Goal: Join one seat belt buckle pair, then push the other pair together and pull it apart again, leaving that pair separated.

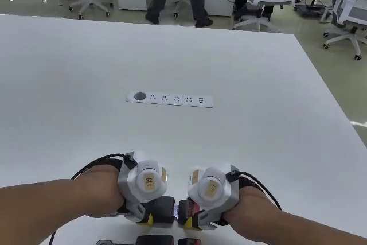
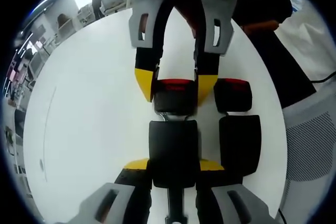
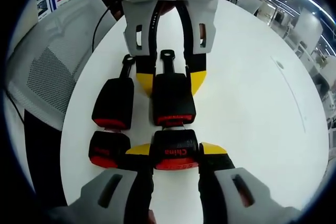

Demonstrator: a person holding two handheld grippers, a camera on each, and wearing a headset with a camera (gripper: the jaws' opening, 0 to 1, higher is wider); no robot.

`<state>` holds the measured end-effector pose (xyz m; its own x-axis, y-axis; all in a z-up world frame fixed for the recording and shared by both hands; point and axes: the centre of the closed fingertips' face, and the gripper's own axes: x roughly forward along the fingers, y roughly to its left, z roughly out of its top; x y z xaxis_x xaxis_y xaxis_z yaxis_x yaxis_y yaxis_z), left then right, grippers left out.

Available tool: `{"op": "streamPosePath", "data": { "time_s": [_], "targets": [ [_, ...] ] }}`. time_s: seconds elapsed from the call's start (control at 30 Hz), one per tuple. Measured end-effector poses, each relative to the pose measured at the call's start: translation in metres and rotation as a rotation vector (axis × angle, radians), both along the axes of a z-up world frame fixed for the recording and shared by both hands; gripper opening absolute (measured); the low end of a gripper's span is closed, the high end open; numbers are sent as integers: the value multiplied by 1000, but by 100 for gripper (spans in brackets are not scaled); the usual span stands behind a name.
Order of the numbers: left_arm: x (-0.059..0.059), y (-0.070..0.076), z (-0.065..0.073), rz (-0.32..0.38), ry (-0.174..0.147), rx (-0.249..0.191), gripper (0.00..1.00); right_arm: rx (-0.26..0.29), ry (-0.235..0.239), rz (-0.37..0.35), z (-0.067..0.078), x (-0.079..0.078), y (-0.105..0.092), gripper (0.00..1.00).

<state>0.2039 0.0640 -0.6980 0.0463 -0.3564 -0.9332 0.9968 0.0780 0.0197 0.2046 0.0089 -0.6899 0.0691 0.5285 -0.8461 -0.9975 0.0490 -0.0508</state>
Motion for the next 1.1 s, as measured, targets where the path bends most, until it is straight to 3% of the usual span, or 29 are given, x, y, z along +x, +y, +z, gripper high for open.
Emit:
{"op": "streamPosePath", "data": {
  "time_s": [0.27,0.6,0.8,0.93,1.1],
  "targets": [
    [1,0,1,3,-5,3,31,-4,-3,1,-7,3,0,31],
    [1,2,2,26,-14,-17,32,-2,-17,-3,-3,1,-1,31],
    [1,1,1,27,-5,-16,32,-8,-19,-8,2,-3,-7,31],
    [0,1,1,30,-1,-11,32,-21,-21,-8,-3,0,-14,31],
    [1,1,1,31,-2,-9,32,0,-17,-11,-5,2,-14,31]
  ]
}}
